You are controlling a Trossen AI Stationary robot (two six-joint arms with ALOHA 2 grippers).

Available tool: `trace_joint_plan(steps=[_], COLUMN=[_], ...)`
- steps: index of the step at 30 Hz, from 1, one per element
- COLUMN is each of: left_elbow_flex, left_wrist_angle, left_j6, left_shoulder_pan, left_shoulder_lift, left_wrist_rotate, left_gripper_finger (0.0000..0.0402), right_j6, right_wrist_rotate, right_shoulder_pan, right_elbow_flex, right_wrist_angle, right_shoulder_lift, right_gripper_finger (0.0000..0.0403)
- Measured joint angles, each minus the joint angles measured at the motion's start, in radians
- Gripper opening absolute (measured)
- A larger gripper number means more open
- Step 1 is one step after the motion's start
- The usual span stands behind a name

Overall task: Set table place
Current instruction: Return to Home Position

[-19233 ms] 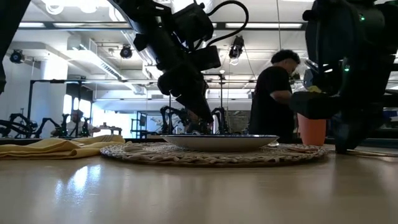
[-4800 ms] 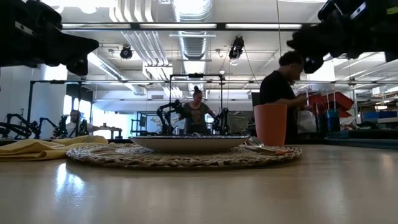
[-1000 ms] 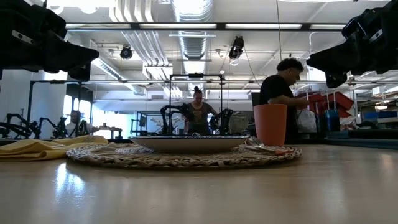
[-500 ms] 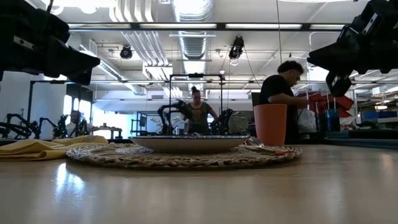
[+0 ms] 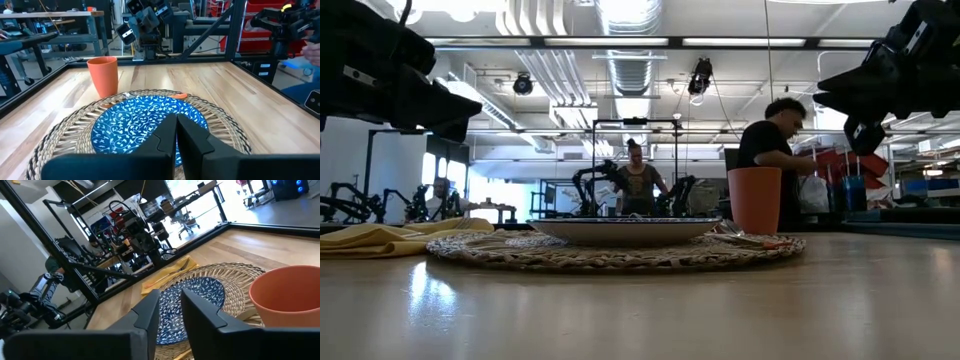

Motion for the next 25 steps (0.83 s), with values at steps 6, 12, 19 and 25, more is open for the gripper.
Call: trace_joint_plan(steps=[6, 12, 19, 25], left_elbow_flex=[0.0, 0.0, 0.0, 0.0], left_wrist_angle=[0.0, 0.0, 0.0, 0.0], left_j6=[0.0, 0.0, 0.0, 0.0], left_shoulder_pan=[0.0, 0.0, 0.0, 0.0], left_shoulder_lift=[0.013, 0.022, 0.032, 0.04], left_wrist_rotate=[0.0, 0.0, 0.0, 0.0], left_gripper_finger=[0.0, 0.0, 0.0, 0.0], right_j6=[0.0, 0.0, 0.0, 0.0], right_wrist_rotate=[0.0, 0.0, 0.0, 0.0], right_shoulder_pan=[0.0, 0.0, 0.0, 0.0], right_elbow_flex=[0.0, 0.0, 0.0, 0.0], right_wrist_angle=[0.0, -0.002, -0.002, -0.002], right_shoulder_lift=[0.0, 0.0, 0.0, 0.0], right_gripper_finger=[0.0078, 0.0086, 0.0087, 0.0072])
